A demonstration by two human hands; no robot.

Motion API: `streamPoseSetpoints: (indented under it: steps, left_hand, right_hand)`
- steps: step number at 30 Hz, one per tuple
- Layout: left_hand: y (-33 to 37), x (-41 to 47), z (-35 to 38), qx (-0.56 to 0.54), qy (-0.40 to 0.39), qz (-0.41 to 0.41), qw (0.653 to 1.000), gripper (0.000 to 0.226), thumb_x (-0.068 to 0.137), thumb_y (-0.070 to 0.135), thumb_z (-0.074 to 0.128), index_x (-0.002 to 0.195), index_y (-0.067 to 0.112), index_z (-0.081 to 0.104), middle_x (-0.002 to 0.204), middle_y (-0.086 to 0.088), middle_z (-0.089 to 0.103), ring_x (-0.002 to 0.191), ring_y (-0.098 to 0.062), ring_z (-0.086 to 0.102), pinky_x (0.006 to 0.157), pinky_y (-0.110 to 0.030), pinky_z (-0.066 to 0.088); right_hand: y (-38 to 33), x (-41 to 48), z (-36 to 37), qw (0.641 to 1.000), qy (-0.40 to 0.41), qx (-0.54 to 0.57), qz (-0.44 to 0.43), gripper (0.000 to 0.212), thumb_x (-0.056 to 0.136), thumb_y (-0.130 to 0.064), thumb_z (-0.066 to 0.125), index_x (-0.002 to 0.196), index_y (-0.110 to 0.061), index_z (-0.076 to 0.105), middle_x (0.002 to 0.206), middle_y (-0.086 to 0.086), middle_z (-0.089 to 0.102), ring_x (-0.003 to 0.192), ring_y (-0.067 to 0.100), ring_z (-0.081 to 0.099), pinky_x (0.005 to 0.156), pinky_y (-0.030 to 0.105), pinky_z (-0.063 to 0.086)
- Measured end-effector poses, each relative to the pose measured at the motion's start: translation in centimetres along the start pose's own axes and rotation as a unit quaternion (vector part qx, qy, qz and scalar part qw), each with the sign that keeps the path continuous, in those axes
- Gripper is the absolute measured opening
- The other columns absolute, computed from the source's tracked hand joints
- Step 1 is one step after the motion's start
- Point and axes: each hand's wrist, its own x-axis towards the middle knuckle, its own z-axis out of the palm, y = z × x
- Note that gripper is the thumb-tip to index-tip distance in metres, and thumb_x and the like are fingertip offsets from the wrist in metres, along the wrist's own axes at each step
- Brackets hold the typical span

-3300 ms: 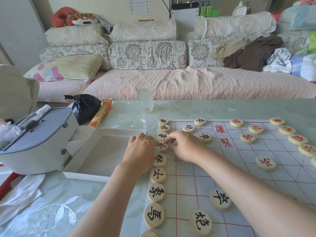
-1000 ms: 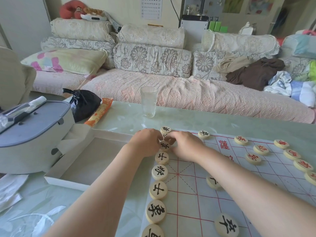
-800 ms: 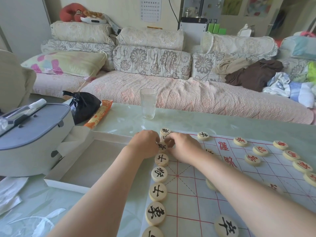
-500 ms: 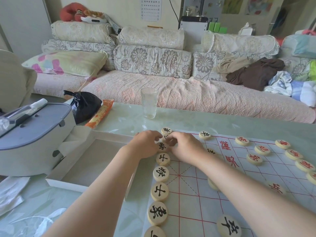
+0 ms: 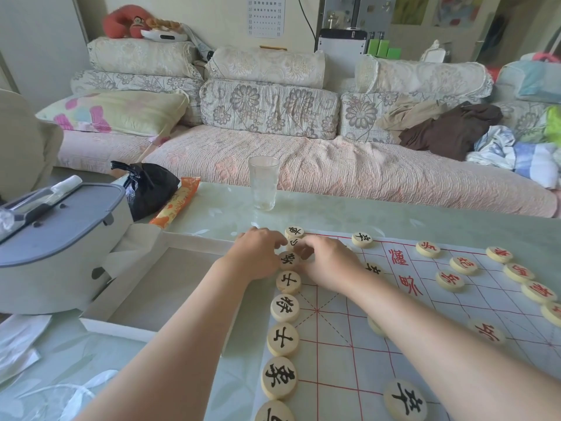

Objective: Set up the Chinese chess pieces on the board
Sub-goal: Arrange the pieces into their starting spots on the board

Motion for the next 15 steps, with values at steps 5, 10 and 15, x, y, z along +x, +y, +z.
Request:
streamPoseSetpoints:
  steps: [5, 10, 15]
  left_hand:
    - [-0.07, -0.07, 0.03, -0.039, -0.022, -0.016, 0.999, 0.047, 0.083, 0.006, 0.049, 0.123, 0.028, 0.058, 0.107, 0.014, 0.067, 0.109, -0.014, 0.055, 0.101, -0.034, 0.041]
    - [-0.03, 0.04, 0.04, -0.09, -0.04, -0.027, 0.995, 0.057, 0.081, -0.001, 0.044, 0.129, 0.028, 0.055, 0.119, 0.012, 0.064, 0.116, -0.015, 0.054, 0.104, -0.033, 0.04]
    - [-0.15, 0.1, 0.0, -0.032, -0.025, -0.009, 0.999, 0.041, 0.088, 0.011, 0.053, 0.126, 0.027, 0.059, 0.116, 0.009, 0.064, 0.114, -0.015, 0.051, 0.095, -0.025, 0.042]
  right_hand:
    - [0.25, -0.05, 0.18, 1.0, -0.008, -0.022, -0.011, 0.036, 0.087, -0.026, 0.064, 0.12, -0.038, 0.065, 0.115, -0.015, 0.067, 0.109, 0.015, 0.06, 0.086, 0.03, 0.05]
    - [0.59, 0.17, 0.7, 1.0, 0.001, -0.004, 0.007, 0.037, 0.084, -0.041, 0.068, 0.121, -0.039, 0.062, 0.115, -0.015, 0.065, 0.107, 0.013, 0.061, 0.08, 0.028, 0.046]
    - [0.69, -0.03, 0.29, 1.0, -0.005, 0.006, -0.001, 0.039, 0.085, -0.03, 0.067, 0.123, -0.039, 0.062, 0.117, -0.017, 0.065, 0.11, 0.011, 0.059, 0.089, 0.028, 0.048]
